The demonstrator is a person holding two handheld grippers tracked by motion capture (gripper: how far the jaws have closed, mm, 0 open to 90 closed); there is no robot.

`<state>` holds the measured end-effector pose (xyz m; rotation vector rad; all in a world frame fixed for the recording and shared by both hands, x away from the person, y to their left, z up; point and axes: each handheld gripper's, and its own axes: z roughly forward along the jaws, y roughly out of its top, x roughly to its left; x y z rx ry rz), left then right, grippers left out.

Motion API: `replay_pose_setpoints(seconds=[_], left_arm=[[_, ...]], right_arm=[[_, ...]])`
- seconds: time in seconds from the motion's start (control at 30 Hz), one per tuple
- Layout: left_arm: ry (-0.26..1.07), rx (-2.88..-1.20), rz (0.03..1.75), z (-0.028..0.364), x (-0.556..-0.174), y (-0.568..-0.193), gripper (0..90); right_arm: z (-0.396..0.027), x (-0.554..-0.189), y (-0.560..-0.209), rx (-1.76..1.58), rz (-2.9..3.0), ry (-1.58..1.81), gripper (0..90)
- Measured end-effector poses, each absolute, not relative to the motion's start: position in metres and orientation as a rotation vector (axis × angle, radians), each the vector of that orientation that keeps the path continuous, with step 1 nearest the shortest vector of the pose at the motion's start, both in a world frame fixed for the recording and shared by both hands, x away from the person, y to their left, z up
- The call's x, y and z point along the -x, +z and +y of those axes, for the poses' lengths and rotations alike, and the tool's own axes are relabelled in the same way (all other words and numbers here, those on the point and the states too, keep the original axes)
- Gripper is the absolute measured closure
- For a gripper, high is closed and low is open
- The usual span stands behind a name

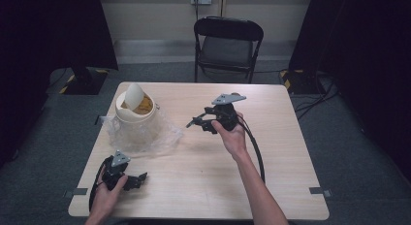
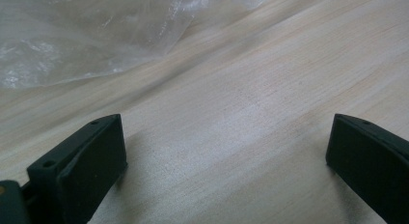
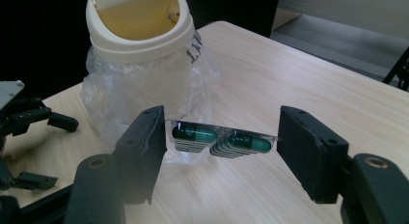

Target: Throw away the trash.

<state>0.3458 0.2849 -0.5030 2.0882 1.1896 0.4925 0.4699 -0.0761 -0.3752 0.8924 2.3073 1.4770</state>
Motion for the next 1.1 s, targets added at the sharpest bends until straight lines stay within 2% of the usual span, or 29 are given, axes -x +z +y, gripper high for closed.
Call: replay_pose_setpoints(seconds=[1.1], left_arm=[[0.494, -2.088, 1.190, 0.285, -0.346, -0.503, 0.0]], right_arm=[[0.011, -0.505, -0.327, -0.710, 2.350, 1.560, 34.7]])
